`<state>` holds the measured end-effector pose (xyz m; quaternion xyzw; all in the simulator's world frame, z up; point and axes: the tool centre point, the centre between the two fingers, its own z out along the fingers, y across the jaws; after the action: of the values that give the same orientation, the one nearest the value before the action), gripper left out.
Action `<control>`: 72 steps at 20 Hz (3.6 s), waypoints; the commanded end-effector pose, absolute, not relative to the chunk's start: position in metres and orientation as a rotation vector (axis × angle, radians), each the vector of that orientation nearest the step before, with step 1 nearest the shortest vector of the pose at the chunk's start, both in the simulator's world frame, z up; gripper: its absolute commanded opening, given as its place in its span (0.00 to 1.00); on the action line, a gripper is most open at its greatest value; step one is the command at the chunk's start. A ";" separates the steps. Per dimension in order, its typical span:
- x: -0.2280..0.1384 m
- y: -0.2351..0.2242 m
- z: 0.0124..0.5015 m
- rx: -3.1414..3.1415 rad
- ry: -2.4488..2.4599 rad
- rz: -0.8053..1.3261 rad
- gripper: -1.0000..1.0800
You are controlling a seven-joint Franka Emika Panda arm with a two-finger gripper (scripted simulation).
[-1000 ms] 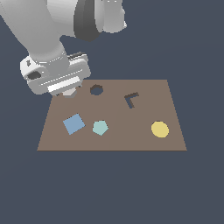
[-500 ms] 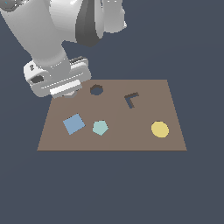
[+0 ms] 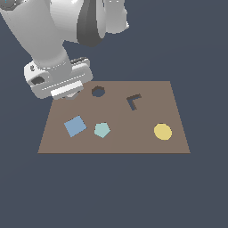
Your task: Insert a designated object into the corresponding slot on a board.
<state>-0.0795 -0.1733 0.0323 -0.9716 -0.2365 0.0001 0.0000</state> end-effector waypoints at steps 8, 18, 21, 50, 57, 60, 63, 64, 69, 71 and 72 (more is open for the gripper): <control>-0.081 -0.172 0.033 -3.062 -0.704 0.000 0.00; -0.090 -0.161 0.034 -3.107 -0.466 0.000 0.00; -0.094 -0.156 0.035 -3.122 -0.353 0.000 0.00; -0.102 -0.076 0.040 -2.968 1.026 0.000 0.00; -0.097 -0.067 0.040 -2.909 1.185 0.001 0.00; -0.095 -0.065 0.041 -2.892 1.226 0.001 0.00; -0.094 -0.064 0.041 -2.881 1.251 0.001 0.00; -0.094 -0.063 0.041 -2.879 1.255 0.001 0.00; -0.094 -0.064 0.041 -2.881 1.251 0.001 0.00; -0.094 -0.064 0.041 -2.884 1.245 0.001 0.00; -0.094 -0.064 0.041 -2.884 1.244 0.001 0.00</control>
<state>-0.0943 -0.0640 0.0405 -0.9178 0.3969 0.0006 0.0003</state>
